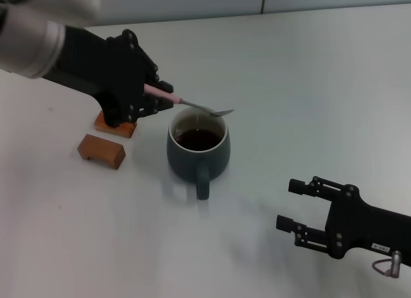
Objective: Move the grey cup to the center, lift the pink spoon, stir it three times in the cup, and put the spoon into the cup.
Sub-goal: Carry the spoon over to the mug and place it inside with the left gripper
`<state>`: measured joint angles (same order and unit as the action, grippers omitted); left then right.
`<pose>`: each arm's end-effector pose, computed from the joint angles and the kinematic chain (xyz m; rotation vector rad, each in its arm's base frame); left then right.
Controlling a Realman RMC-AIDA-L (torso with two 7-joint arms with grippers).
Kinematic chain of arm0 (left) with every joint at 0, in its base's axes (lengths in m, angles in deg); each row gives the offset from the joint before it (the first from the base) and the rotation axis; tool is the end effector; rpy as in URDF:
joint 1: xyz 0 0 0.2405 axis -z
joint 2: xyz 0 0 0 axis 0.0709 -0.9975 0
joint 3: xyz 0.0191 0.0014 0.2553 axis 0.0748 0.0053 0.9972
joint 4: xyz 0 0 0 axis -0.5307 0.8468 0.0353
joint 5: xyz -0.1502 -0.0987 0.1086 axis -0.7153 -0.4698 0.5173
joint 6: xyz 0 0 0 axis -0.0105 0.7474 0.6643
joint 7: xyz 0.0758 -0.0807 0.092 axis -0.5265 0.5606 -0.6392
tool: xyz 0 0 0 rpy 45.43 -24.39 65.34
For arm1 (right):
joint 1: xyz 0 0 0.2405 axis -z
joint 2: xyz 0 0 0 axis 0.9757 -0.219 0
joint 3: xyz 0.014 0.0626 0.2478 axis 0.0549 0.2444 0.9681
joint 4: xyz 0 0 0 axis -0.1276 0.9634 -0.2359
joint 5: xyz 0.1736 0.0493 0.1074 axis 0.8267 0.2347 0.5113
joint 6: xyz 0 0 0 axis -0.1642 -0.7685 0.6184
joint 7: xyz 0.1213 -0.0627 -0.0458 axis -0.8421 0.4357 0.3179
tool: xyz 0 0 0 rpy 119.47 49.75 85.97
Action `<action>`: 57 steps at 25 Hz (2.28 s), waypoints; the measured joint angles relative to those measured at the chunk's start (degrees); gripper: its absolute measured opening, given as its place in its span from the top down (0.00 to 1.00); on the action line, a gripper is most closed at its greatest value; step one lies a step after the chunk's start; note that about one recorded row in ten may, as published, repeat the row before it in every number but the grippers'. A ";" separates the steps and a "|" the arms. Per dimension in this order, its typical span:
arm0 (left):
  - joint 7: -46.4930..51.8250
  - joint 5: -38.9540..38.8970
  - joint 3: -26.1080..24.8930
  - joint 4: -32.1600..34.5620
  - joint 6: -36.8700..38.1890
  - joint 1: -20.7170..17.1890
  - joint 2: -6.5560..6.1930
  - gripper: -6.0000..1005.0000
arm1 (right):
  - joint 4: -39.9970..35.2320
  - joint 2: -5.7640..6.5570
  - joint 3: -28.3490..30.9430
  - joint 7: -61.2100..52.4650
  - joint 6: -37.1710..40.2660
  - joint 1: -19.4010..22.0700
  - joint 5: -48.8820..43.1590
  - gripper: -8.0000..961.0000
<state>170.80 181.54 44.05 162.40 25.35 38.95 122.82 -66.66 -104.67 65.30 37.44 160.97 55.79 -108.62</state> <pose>-0.0931 0.3259 0.0535 -2.8758 0.3152 0.2656 0.3176 0.2209 -0.0476 -2.6027 0.4598 0.9080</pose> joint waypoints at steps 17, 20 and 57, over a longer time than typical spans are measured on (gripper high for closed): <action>6.61 19.44 22.26 -0.76 -4.12 5.26 0.57 0.87 | 0.10 -0.09 0.00 -0.68 -0.12 -0.36 0.01 0.25; 6.62 20.03 23.46 -2.27 -4.39 6.20 0.58 0.87 | 0.10 -0.09 0.00 -0.68 -0.12 -0.29 0.01 0.25; 7.59 20.45 26.36 -9.78 -8.24 10.17 0.65 0.87 | 1.61 -0.10 -0.09 -0.68 -0.56 0.12 0.01 0.25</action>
<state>178.39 201.99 70.40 152.62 17.11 49.13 123.47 -65.05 -104.77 65.21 36.76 160.41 55.90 -108.61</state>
